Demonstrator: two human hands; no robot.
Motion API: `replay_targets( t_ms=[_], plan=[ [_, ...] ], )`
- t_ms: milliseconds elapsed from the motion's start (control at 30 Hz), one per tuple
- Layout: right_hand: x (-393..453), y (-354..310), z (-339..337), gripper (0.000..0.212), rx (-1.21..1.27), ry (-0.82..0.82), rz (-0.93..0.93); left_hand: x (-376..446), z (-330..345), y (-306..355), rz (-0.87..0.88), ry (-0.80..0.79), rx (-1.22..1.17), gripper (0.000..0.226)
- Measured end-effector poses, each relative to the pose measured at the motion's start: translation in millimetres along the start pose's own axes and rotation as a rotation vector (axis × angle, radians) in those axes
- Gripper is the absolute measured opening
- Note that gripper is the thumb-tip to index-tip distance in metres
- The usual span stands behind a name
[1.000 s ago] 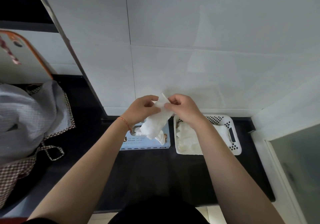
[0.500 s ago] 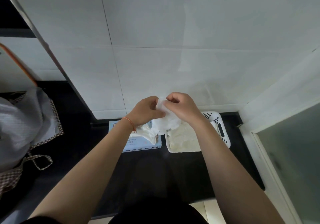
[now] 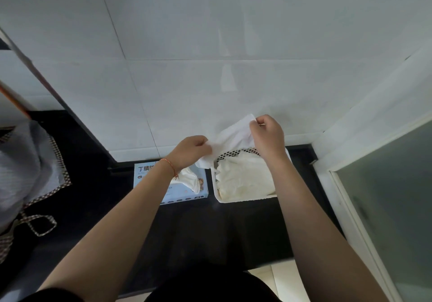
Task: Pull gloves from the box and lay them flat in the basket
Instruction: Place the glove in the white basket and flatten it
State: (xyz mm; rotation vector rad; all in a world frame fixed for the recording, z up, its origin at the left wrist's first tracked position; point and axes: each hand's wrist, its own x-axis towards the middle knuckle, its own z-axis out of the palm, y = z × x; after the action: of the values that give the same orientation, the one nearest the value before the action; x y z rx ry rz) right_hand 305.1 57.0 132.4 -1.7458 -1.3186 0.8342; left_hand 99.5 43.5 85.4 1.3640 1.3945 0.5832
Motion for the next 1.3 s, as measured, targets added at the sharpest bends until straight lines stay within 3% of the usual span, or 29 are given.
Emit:
replay_targets(
  t_ms=[133,333,433,667,800,1067,1133,1233,1300],
  plan=[
    [12,21,-14,0.014,-0.032,-0.059,0.138,9,11,6,-0.025,0.009,-0.112,0.020],
    [20,87,-25,0.020,-0.219,-0.307,0.268,42,45,-21,-0.105,-0.115,0.299,0.009],
    [20,119,-28,0.010,-0.292,-0.365,0.328,55,64,-36,-0.097,-0.169,0.510,0.030],
    [39,156,-43,0.021,-0.302,-0.300,0.297,87,94,-30,-0.085,-0.076,0.625,0.031],
    [50,175,-53,0.015,-0.354,-0.252,0.268,101,114,-24,-0.087,-0.020,0.721,0.033],
    [59,194,-52,0.012,-0.479,-0.273,0.197,92,137,-18,0.020,0.304,0.898,0.019],
    [60,195,-51,0.012,-0.492,-0.272,0.186,84,147,-13,0.079,0.162,0.922,0.029],
    [62,197,-49,0.011,-0.506,-0.258,0.183,74,166,-15,-0.003,-0.137,1.024,0.071],
    [63,198,-48,0.010,-0.517,-0.247,0.186,72,171,-23,-0.088,-0.187,1.082,0.095]
  ],
)
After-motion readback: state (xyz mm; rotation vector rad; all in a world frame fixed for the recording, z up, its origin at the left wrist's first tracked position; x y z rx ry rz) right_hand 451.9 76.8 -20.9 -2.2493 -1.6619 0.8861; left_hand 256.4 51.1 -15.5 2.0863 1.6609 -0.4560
